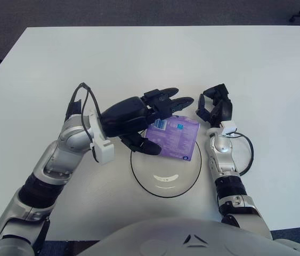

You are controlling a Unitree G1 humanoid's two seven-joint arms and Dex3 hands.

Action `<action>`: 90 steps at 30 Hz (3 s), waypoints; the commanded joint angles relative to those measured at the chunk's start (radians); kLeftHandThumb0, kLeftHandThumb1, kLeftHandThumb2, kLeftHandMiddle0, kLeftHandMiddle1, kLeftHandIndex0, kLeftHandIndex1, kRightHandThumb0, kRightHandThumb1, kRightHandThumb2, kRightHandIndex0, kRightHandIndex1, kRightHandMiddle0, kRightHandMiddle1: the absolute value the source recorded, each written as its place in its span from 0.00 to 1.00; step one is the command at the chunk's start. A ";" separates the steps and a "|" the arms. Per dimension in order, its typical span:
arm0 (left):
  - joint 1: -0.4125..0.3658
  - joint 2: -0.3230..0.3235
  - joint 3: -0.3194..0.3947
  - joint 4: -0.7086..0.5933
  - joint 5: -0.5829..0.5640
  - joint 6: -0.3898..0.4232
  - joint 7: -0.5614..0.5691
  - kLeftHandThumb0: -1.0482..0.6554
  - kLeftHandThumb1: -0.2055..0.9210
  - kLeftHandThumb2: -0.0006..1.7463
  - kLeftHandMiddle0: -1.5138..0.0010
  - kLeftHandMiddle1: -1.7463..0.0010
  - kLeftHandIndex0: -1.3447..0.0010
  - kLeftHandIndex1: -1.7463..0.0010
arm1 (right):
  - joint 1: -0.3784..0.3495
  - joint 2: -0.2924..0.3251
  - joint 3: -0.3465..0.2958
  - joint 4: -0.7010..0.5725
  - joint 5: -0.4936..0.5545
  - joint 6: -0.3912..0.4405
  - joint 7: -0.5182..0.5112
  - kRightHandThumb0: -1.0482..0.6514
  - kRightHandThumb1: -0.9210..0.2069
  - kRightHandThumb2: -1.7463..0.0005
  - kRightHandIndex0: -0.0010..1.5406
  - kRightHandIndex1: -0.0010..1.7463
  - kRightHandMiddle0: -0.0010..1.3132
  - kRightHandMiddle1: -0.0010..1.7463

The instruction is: Put the tissue paper into the plate.

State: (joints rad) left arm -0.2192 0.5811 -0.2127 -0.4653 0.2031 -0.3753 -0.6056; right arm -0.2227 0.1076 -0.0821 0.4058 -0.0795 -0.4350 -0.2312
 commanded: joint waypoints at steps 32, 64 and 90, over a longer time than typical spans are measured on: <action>0.131 -0.138 0.301 0.112 -0.101 0.036 0.269 0.09 1.00 0.46 1.00 1.00 1.00 1.00 | 0.199 -0.004 0.029 0.093 -0.003 0.143 0.007 0.39 0.26 0.47 0.39 0.79 0.29 1.00; 0.158 -0.631 0.396 0.479 0.030 0.025 0.983 0.40 0.90 0.39 0.63 0.24 0.81 0.00 | 0.204 -0.014 0.050 0.053 -0.010 0.182 0.019 0.39 0.26 0.47 0.40 0.78 0.28 1.00; 0.206 -0.549 0.345 0.721 -0.086 -0.083 0.789 0.40 0.89 0.40 0.65 0.09 0.80 0.00 | 0.225 -0.009 0.051 0.026 0.001 0.163 0.048 0.39 0.26 0.46 0.41 0.78 0.29 1.00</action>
State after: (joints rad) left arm -0.0643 0.0144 0.1429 0.1981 0.1340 -0.4262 0.2189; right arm -0.1722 0.0880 -0.0298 0.3292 -0.0906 -0.3826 -0.1876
